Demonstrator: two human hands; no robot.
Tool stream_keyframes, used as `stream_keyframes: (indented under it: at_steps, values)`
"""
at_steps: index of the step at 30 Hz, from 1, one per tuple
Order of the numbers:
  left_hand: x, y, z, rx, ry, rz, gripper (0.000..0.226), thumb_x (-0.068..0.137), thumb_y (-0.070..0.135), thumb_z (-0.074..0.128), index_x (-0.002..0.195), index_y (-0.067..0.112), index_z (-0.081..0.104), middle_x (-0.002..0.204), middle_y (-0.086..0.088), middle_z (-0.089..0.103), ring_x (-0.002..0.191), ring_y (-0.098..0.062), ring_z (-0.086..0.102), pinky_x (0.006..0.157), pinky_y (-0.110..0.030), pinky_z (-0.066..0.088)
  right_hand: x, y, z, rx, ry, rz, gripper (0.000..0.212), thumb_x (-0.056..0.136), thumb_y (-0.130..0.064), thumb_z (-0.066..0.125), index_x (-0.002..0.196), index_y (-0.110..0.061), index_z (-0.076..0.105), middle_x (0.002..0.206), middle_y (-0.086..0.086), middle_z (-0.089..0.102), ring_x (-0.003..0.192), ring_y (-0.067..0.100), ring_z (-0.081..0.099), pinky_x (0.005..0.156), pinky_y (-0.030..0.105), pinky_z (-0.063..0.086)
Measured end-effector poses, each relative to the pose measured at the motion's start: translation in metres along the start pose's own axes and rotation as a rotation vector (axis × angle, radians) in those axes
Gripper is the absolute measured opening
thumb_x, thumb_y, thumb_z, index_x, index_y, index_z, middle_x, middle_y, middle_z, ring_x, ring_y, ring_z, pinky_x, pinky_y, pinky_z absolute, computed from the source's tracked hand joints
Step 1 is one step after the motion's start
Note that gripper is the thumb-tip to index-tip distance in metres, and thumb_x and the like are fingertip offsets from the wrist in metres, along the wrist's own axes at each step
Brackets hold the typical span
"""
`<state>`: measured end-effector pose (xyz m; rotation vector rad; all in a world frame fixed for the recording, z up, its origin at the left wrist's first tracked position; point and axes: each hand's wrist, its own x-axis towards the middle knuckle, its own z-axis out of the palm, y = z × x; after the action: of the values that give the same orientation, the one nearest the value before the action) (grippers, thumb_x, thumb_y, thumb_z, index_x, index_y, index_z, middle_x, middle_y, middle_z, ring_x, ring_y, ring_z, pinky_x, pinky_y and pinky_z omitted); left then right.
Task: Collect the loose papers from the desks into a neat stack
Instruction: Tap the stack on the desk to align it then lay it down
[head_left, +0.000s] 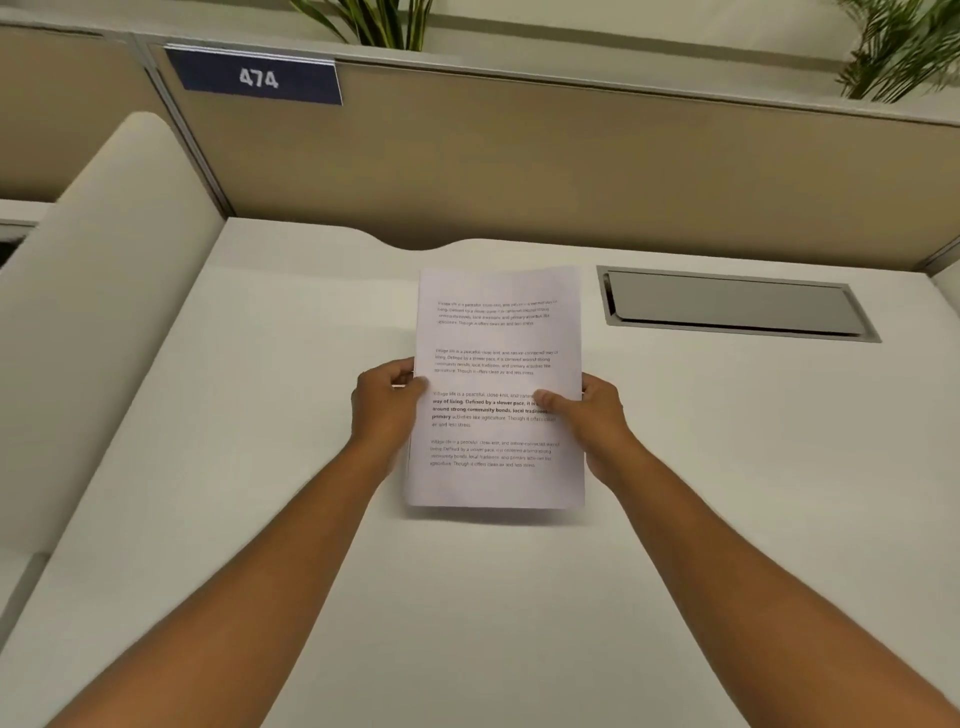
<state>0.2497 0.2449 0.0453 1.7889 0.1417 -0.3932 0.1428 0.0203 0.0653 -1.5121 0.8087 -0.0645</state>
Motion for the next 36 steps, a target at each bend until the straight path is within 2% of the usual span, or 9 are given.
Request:
stream_keyframes:
  at_steps: [6, 9, 17, 20, 22, 26, 30, 32, 36]
  values:
    - [0.063, 0.014, 0.023, 0.08, 0.082, -0.01, 0.025, 0.094, 0.002, 0.077, 0.116, 0.011, 0.084, 0.1, -0.002, 0.082, 0.103, -0.027, 0.079, 0.103, -0.044, 0.063, 0.074, 0.003, 0.01, -0.061, 0.056, 0.078, 0.035, 0.086, -0.013, 0.082, 0.119, -0.011, 0.071, 0.112, 0.008, 0.079, 0.098, 0.032, 0.078, 0.093, 0.053, 0.063]
    - [0.094, 0.024, 0.032, 0.122, 0.095, -0.007, 0.024, 0.093, 0.003, 0.079, 0.117, 0.008, 0.083, 0.1, -0.003, 0.081, 0.101, -0.026, 0.079, 0.101, -0.042, 0.063, 0.108, 0.0, 0.015, -0.151, 0.108, 0.058, 0.029, 0.09, -0.014, 0.072, 0.118, -0.012, 0.068, 0.114, 0.006, 0.075, 0.104, 0.032, 0.074, 0.096, 0.044, 0.06]
    - [0.14, 0.029, 0.048, 0.26, 0.101, -0.014, 0.024, 0.089, 0.002, 0.079, 0.112, 0.008, 0.085, 0.1, -0.006, 0.08, 0.098, -0.028, 0.078, 0.093, -0.041, 0.065, 0.156, -0.015, 0.016, -0.483, 0.235, -0.103, 0.023, 0.088, -0.009, 0.071, 0.111, -0.004, 0.072, 0.099, 0.009, 0.076, 0.09, 0.026, 0.07, 0.076, 0.029, 0.05]
    - [0.145, 0.03, 0.05, 0.363, 0.123, 0.021, 0.017, 0.088, 0.002, 0.077, 0.093, 0.016, 0.085, 0.095, -0.009, 0.077, 0.089, -0.03, 0.071, 0.089, -0.04, 0.062, 0.162, -0.013, 0.019, -0.528, 0.262, -0.112, 0.024, 0.085, -0.011, 0.075, 0.108, -0.006, 0.072, 0.099, 0.008, 0.074, 0.093, 0.028, 0.071, 0.075, 0.03, 0.051]
    - [0.145, 0.028, 0.051, 0.439, 0.12, 0.058, 0.025, 0.087, 0.001, 0.075, 0.076, 0.022, 0.068, 0.084, -0.007, 0.065, 0.079, -0.028, 0.058, 0.081, -0.036, 0.054, 0.16, -0.012, 0.022, -0.573, 0.283, -0.114, 0.023, 0.084, -0.013, 0.075, 0.105, -0.003, 0.07, 0.1, 0.011, 0.073, 0.09, 0.03, 0.07, 0.072, 0.032, 0.05]
    - [0.144, 0.025, 0.052, 0.536, 0.11, 0.116, 0.021, 0.087, 0.002, 0.071, 0.074, 0.017, 0.066, 0.077, -0.009, 0.067, 0.075, -0.027, 0.053, 0.075, -0.034, 0.049, 0.153, -0.012, 0.025, -0.641, 0.311, -0.115, 0.026, 0.085, -0.012, 0.072, 0.104, 0.005, 0.068, 0.105, 0.019, 0.072, 0.094, 0.039, 0.071, 0.076, 0.042, 0.057]
    - [0.141, 0.025, 0.055, 0.558, 0.126, 0.144, 0.013, 0.095, 0.004, 0.07, 0.093, -0.003, 0.08, 0.097, -0.023, 0.081, 0.086, -0.041, 0.071, 0.09, -0.045, 0.06, 0.147, -0.01, 0.023, -0.667, 0.31, -0.112, 0.029, 0.089, -0.013, 0.073, 0.11, 0.007, 0.066, 0.11, 0.021, 0.071, 0.098, 0.04, 0.07, 0.08, 0.043, 0.058]
    - [0.139, 0.024, 0.057, 0.575, 0.131, 0.154, 0.013, 0.095, 0.004, 0.069, 0.088, -0.003, 0.077, 0.099, -0.027, 0.08, 0.081, -0.041, 0.07, 0.087, -0.046, 0.06, 0.144, -0.011, 0.023, -0.66, 0.307, -0.111, 0.03, 0.09, -0.013, 0.073, 0.111, 0.007, 0.065, 0.11, 0.021, 0.071, 0.099, 0.04, 0.07, 0.081, 0.044, 0.058]
    - [0.136, 0.026, 0.059, 0.586, 0.137, 0.128, 0.028, 0.096, 0.012, 0.075, 0.117, -0.007, 0.077, 0.125, -0.025, 0.077, 0.114, -0.045, 0.073, 0.097, -0.047, 0.059, 0.142, -0.013, 0.022, -0.687, 0.288, -0.102, 0.029, 0.091, -0.019, 0.073, 0.107, 0.004, 0.064, 0.109, 0.018, 0.068, 0.101, 0.04, 0.069, 0.074, 0.041, 0.053]
